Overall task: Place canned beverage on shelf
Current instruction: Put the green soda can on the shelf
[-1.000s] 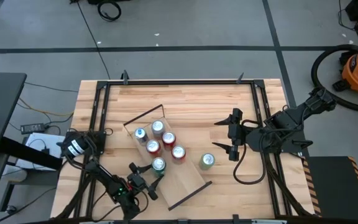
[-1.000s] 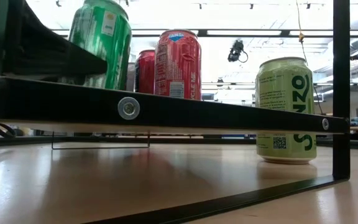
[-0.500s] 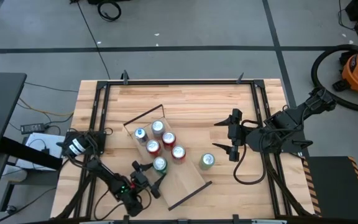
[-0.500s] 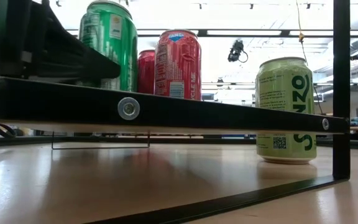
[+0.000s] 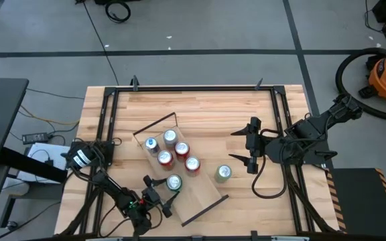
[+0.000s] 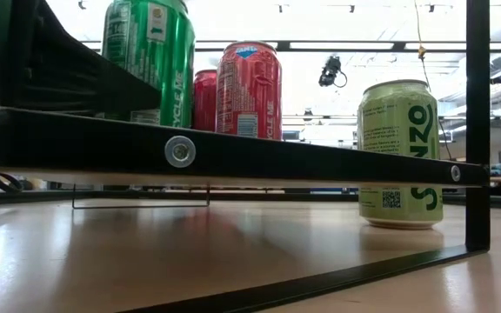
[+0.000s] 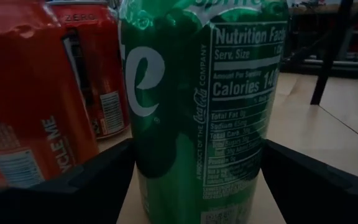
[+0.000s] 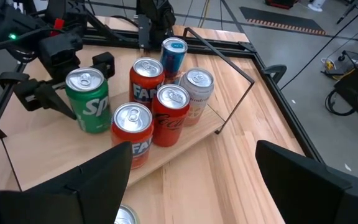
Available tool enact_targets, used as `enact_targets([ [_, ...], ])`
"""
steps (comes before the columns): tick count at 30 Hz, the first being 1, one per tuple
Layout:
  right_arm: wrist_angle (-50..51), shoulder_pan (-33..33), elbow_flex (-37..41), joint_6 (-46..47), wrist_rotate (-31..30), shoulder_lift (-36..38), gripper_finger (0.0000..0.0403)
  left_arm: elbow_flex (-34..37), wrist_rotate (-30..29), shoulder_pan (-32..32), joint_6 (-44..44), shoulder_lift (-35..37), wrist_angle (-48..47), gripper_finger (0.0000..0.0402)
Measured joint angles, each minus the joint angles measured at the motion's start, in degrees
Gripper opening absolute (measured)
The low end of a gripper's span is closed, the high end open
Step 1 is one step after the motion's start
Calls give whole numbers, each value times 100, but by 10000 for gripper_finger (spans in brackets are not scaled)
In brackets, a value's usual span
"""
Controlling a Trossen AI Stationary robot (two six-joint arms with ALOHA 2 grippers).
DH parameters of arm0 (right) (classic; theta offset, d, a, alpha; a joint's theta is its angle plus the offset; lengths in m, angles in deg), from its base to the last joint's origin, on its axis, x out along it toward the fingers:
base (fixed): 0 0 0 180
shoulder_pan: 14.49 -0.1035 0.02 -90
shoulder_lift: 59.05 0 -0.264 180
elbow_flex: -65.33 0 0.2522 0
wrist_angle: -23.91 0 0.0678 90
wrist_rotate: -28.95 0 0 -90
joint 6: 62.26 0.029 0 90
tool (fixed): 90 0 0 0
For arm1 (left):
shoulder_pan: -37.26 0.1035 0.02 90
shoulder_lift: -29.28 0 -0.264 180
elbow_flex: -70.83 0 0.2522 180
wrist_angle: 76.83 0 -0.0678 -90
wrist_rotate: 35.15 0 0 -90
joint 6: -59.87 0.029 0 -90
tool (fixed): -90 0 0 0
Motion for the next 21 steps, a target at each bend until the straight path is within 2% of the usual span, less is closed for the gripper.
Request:
enact_targets([
  [8,0,1,0,0,2,0,352,4,72,-2,248,69,23,348],
  [18,-1,0,0,0,4,0,352,4,33,4,256,100,100,395],
  [21,0,0,0,0,4,0,352,7,24,-22,571,247,154,398],
])
